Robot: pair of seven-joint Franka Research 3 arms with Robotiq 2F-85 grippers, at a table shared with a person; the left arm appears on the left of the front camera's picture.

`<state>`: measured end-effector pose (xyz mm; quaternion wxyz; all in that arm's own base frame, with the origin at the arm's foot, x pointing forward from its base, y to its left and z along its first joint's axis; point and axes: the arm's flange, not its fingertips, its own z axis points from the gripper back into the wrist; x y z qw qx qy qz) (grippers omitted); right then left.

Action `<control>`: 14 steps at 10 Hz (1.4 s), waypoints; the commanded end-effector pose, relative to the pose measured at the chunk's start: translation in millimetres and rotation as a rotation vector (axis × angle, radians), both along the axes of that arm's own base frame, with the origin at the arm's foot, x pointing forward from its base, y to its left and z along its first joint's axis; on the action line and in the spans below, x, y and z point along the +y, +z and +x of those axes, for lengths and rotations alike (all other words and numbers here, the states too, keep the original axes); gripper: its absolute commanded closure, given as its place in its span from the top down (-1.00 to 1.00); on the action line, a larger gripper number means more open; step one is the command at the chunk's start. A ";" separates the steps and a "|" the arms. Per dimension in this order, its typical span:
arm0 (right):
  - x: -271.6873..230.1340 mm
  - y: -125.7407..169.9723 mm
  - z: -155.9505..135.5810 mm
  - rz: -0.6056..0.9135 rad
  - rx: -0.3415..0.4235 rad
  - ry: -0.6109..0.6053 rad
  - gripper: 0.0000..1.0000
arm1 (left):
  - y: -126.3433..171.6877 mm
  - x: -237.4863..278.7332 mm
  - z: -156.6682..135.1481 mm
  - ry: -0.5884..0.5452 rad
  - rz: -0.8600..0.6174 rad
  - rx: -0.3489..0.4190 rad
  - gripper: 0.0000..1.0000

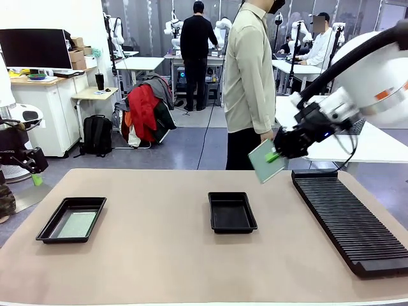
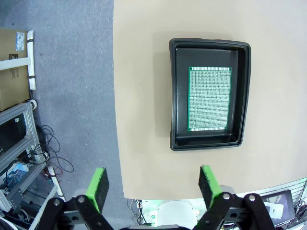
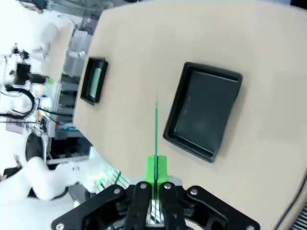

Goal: Inspect and transfer BCBs to ESD trays.
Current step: Pick up the Blank PCB from the PCB Rack and place it in the right ESD tray.

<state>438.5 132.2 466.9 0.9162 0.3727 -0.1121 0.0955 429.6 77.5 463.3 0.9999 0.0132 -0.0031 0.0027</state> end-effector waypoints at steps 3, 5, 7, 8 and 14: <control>44.7 -75.2 17.0 0.096 0.056 -0.066 -0.96 | -1.7 1.0 -0.8 -0.005 0.000 -0.002 1.00; 56.5 -105.2 24.2 0.118 0.078 -0.067 -0.96 | -1.7 1.0 -0.8 -0.005 0.000 -0.002 1.00; 64.9 -127.5 32.0 0.114 0.105 -0.056 -0.96 | -1.7 1.0 -0.8 -0.005 0.000 -0.002 1.00; 67.9 -135.3 35.0 0.114 0.102 -0.059 -0.96 | -1.7 1.0 -0.8 -0.005 0.000 -0.002 1.00; 80.4 -172.6 50.0 0.090 0.150 -0.115 -0.96 | -1.7 1.0 -0.8 -0.005 0.000 -0.002 1.00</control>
